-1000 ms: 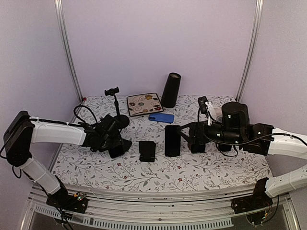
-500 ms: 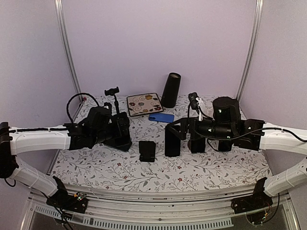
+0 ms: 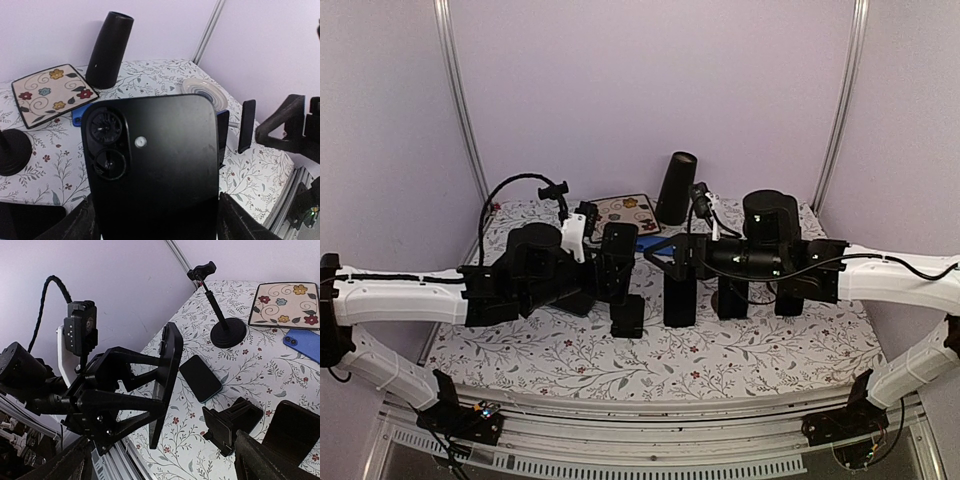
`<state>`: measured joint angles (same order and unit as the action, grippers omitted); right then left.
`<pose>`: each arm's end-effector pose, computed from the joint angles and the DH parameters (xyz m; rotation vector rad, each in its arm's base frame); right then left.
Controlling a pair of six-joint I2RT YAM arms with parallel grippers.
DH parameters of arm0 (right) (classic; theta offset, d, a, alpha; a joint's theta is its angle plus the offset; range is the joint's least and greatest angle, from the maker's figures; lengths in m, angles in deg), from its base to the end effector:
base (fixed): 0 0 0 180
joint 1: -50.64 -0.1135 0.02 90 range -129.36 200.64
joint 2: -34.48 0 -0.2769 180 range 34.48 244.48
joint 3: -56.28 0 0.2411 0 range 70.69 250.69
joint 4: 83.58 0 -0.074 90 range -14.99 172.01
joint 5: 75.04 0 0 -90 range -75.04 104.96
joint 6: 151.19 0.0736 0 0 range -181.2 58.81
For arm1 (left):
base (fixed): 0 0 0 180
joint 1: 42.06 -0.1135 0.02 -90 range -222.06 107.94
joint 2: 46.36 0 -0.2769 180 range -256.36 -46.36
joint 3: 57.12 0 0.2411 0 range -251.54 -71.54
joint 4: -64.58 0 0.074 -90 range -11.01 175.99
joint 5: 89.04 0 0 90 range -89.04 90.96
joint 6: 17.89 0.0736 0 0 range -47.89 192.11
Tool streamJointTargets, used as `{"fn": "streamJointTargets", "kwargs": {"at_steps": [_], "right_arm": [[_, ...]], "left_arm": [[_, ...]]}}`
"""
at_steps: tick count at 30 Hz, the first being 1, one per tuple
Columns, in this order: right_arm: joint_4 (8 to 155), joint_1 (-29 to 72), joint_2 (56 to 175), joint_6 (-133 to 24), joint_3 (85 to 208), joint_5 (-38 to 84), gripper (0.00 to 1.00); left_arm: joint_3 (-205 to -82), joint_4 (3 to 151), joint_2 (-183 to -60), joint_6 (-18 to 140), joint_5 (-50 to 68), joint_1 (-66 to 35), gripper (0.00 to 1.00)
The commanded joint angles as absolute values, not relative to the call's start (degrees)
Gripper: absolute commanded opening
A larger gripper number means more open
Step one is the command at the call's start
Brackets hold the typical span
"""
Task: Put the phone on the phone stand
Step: Pass from the left arm to the right
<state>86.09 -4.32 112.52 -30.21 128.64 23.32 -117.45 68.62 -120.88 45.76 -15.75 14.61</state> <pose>0.1885 0.2875 0.3200 -0.5273 1.9486 1.1429 0.1919 -0.2533 0.2761 0.3065 1.9147 -0.7125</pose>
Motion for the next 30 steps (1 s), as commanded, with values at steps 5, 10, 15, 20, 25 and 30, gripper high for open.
{"fn": "streamJointTargets", "kwargs": {"at_steps": [5, 10, 15, 20, 25, 30], "right_arm": [[91.18, -0.46, 114.98, -24.64, 130.51, 29.7, 0.97], [92.65, 0.43, 115.66, -22.56, 130.59, 31.26, 0.87], [94.4, 1.26, 115.01, -20.33, 129.05, 31.74, 0.63], [94.78, 1.5, 114.4, -19.47, 128.18, 32.13, 0.29], [94.75, 1.65, 113.81, -19.05, 127.48, 32.01, 0.06], [94.55, 1.65, 113.33, -19.09, 127.2, 31.55, 0.03]], "left_arm": [[-124.97, 62.82, -124.86, 54.85, -15.77, 21.4, 0.39], [-128.22, 64.15, -127.92, 58.0, -16.7, 23.87, 0.38], [-130.16, 64.91, -130.26, 58.84, -17.81, 25.02, 0.37], [-130.76, 65.0, -131.36, 58.92, -18.24, 25.35, 0.37], [-130.81, 64.69, -131.75, 58.99, -18.72, 25.44, 0.37], [-130.99, 64.7, -132.1, 59.06, -19.25, 25.38, 0.4]]}}
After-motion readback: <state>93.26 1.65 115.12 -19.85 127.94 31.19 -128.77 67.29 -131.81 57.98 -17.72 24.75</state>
